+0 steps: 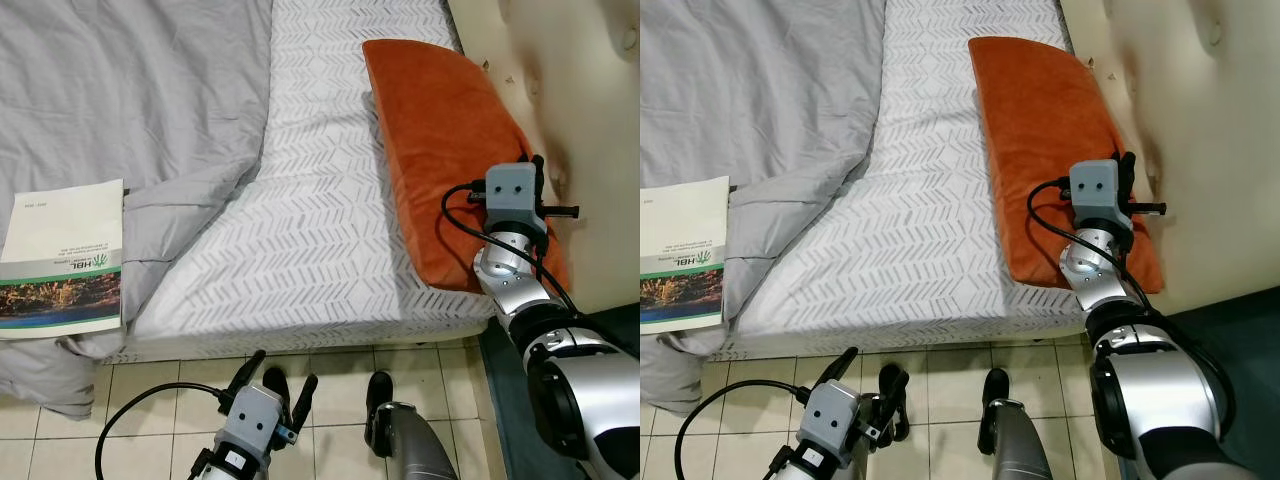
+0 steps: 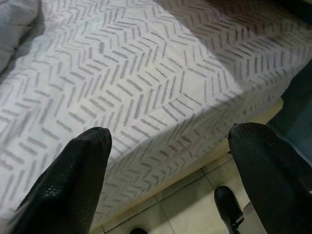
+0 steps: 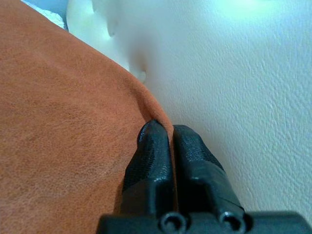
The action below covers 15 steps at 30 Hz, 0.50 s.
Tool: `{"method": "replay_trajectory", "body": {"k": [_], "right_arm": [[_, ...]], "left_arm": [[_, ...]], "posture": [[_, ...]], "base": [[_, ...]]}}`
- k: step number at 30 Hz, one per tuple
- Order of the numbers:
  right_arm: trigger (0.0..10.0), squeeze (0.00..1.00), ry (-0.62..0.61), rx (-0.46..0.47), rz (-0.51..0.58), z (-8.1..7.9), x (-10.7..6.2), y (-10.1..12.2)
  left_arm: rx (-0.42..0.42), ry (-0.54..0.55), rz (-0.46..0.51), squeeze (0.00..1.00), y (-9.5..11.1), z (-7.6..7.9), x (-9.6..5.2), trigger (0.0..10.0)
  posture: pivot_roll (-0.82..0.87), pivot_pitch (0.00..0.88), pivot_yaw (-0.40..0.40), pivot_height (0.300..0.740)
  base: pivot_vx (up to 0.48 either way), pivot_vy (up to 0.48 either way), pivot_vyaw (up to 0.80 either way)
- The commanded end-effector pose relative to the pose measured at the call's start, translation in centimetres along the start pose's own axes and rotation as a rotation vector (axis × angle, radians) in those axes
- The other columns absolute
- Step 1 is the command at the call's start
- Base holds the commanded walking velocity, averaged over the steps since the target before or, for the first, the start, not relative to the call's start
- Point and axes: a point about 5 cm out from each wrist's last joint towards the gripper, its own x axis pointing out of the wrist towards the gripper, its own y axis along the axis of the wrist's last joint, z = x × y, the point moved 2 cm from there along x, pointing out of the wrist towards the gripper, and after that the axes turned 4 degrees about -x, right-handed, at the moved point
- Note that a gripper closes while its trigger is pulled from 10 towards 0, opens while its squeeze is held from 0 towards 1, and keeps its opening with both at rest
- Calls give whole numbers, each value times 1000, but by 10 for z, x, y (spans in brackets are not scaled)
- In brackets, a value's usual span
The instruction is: Clean up the room
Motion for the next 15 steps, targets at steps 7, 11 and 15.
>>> {"method": "replay_trajectory", "body": {"k": [7, 11, 15], "right_arm": [[0, 0, -156, -55, -7, 41, 11, -15], [0, 0, -153, 170, -318, 38, -6, -58], [0, 0, -147, 345, -543, 33, -25, -90]], "left_arm": [[-2, -6, -61, 0, -12, 4, -16, 10000], [-4, -16, -52, 0, -9, 6, -15, 10000], [-5, -30, -47, 0, -8, 9, -16, 10000]], "posture": [[152, 560, -52, 740], [161, 569, -44, 740], [161, 573, -42, 740]], "base": [[0, 0, 0], [0, 0, 0], [0, 0, 0]]}}
